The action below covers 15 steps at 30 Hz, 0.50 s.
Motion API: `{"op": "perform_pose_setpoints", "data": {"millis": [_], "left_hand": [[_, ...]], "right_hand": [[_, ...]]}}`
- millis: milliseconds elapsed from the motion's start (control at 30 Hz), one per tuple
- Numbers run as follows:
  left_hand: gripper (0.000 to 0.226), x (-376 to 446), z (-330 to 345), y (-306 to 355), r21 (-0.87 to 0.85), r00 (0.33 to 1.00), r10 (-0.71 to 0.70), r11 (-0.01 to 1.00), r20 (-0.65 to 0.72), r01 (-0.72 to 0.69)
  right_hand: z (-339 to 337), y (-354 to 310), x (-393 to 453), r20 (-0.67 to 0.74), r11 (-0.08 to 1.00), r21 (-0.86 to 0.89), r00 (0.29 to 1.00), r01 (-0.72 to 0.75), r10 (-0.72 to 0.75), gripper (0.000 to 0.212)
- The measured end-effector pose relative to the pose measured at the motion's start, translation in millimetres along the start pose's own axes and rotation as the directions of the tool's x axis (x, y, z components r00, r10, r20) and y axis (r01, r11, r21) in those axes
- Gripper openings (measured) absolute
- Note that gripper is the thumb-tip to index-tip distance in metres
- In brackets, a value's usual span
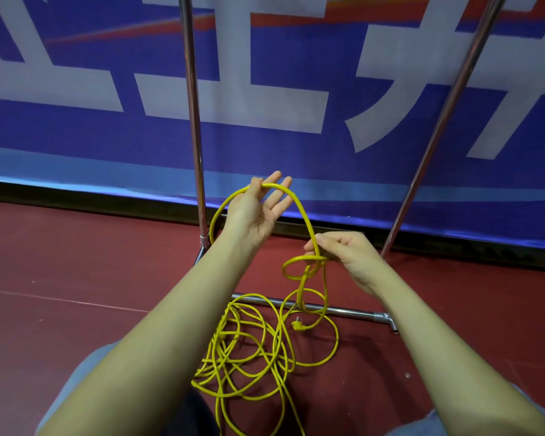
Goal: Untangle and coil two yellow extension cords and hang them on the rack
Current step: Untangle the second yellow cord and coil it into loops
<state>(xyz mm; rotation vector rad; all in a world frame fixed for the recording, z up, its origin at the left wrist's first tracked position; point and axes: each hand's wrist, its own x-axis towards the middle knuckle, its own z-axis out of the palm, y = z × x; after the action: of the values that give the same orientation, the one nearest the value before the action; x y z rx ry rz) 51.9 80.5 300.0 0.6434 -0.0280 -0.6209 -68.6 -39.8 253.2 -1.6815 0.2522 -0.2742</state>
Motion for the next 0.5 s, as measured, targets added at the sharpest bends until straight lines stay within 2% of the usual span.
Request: {"op": "perform_pose_setpoints", "data": {"millis": [67,167,233,300,367,500], "left_hand": [[0.021,-0.1,-0.6,-3.2,0.036,0.999,-0.019,0.999,0.027,0.018],[0.004,-6.7,-1.1,-17.4,0.259,0.985,-0.089,0.965,0.144,0.049],[0.015,-9.3,-0.6,-25.0,0.359,0.979,-0.093,0.933,0.18,0.023],[0.02,-7.5,-0.3,-24.6,0.365,0.987,-0.049,0.931,0.155,-0.011],[0.023,-3.7,-1.3,-20.9,0.342,0.994,0.006,0.939,0.105,-0.042],[0.023,1.8,-5.1,-13.3,0.294,0.996,0.076,0.952,0.041,-0.084]], "right_hand": [[0.7,-2.4,-0.2,-0.035,0.999,0.048,0.999,-0.008,0.009,0.025],[-0.6,-3.8,-0.9,-0.053,0.996,0.085,0.998,-0.023,0.028,0.024],[-2.0,-4.3,-1.5,-0.046,0.994,0.103,0.998,-0.044,0.049,0.023],[-2.4,-3.9,-1.9,-0.01,0.997,0.06,0.999,-0.043,0.044,0.019],[-2.4,-0.5,-1.0,0.029,0.998,-0.061,0.999,-0.018,0.02,0.012],[-5.2,4.9,0.9,-0.082,0.981,-0.193,0.997,-0.005,-0.011,0.016]]}}
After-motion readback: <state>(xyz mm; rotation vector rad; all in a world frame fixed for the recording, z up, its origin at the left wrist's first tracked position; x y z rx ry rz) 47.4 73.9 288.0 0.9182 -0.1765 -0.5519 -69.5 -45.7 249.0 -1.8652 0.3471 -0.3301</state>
